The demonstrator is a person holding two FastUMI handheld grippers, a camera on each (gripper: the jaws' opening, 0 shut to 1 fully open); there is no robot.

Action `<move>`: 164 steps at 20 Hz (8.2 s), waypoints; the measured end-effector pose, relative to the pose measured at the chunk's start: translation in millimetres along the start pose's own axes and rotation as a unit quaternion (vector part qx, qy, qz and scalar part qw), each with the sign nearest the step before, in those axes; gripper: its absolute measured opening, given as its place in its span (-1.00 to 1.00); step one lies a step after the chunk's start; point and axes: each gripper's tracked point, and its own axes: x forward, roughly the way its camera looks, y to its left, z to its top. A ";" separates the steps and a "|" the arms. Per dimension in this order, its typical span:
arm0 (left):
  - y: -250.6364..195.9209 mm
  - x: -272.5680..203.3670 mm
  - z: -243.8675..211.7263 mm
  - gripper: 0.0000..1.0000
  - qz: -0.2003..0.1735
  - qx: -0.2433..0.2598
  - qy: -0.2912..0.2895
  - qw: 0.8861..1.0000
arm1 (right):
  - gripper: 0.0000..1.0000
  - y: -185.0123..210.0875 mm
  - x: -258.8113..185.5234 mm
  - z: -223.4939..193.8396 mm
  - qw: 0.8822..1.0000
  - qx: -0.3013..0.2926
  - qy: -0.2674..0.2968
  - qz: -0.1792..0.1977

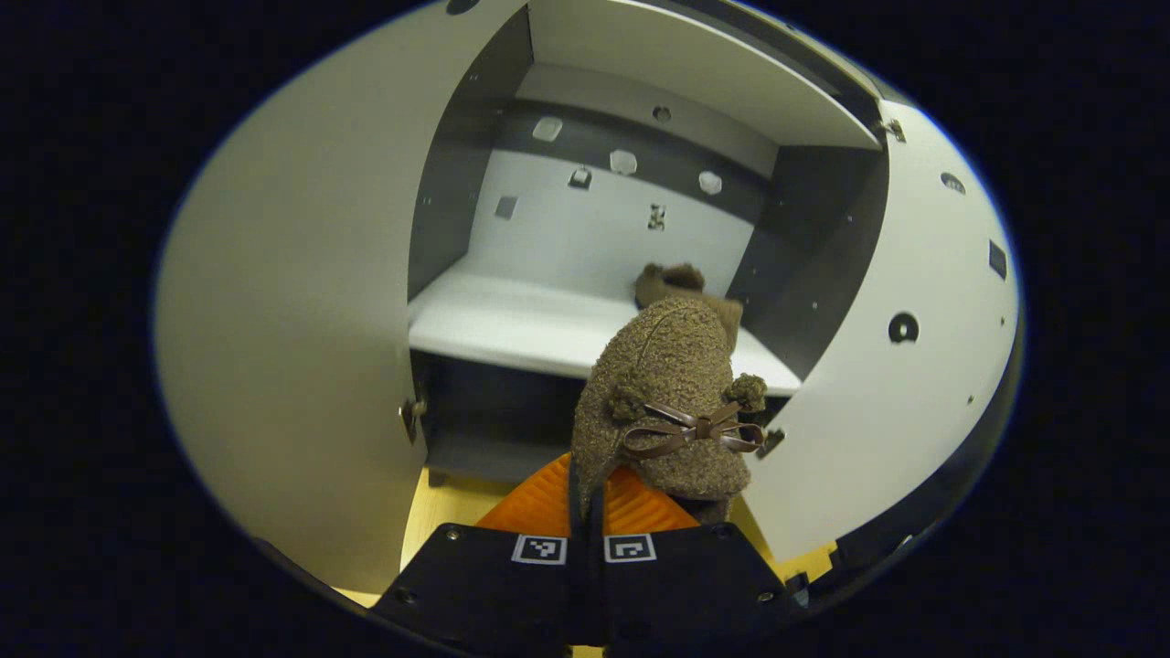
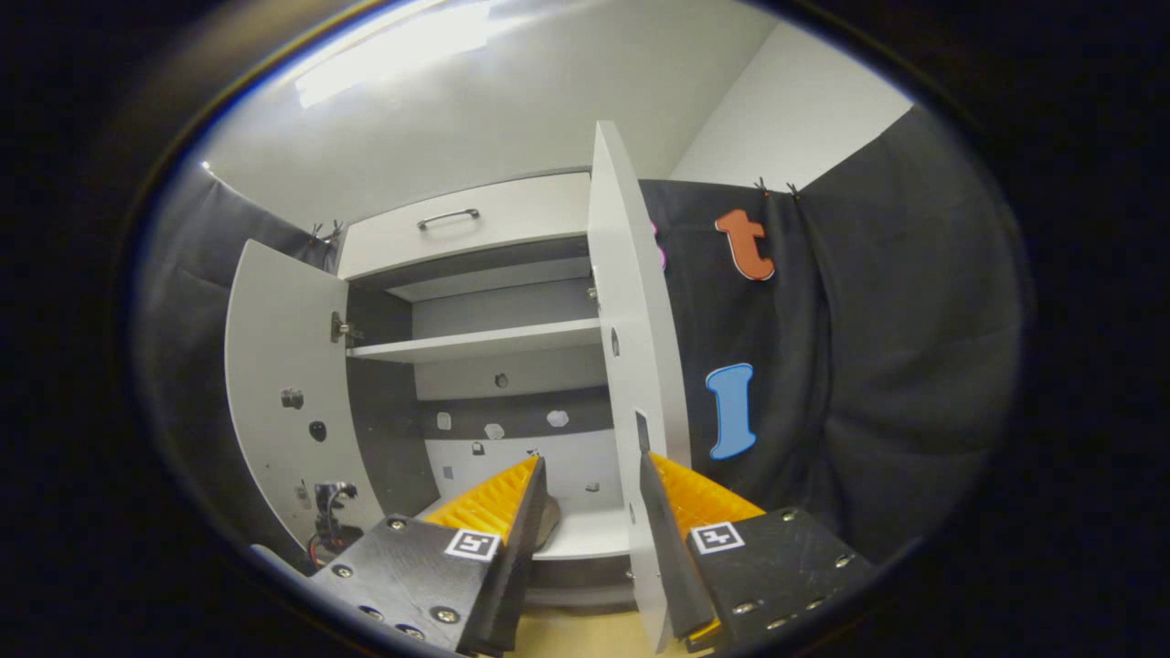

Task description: Grab one shoe with the right hand and put it into the shoe cabinet, grab the other shoe with the left hand and put it into the shoe cabinet; then close the right door with the right hand and the left door with the left hand.

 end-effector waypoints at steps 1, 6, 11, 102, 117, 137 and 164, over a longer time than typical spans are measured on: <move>-4.4 5.3 16.3 -0.98 -0.001 -0.003 -0.012 1.000 | 0.22 -2.2 -0.5 2.1 1.000 -0.004 -0.003 -0.002; -6.6 31.5 110.5 -0.99 0.011 -0.003 -0.076 0.997 | 0.22 -9.5 -0.8 4.2 1.000 -0.010 -0.011 0.000; 4.7 84.6 168.0 -0.99 0.037 -0.008 -0.093 0.995 | 0.21 -14.9 -1.0 7.0 0.999 -0.026 -0.026 0.012; -20.9 -281.5 240.9 0.68 0.054 0.149 -0.295 0.942 | 0.12 -90.1 12.7 -6.4 0.988 -0.129 -0.026 -0.077; 115.7 -291.4 211.2 0.67 0.170 0.050 -0.261 0.949 | 0.83 -93.6 5.7 -7.5 0.997 -0.051 -0.009 -0.053; 145.3 -287.1 143.2 0.69 0.206 0.002 -0.205 0.957 | 0.94 69.7 52.9 -40.3 0.991 -0.021 0.020 0.132; 181.9 -209.8 123.8 0.69 0.246 0.033 -0.172 0.953 | 0.96 18.0 35.2 -57.3 0.995 0.005 0.048 0.086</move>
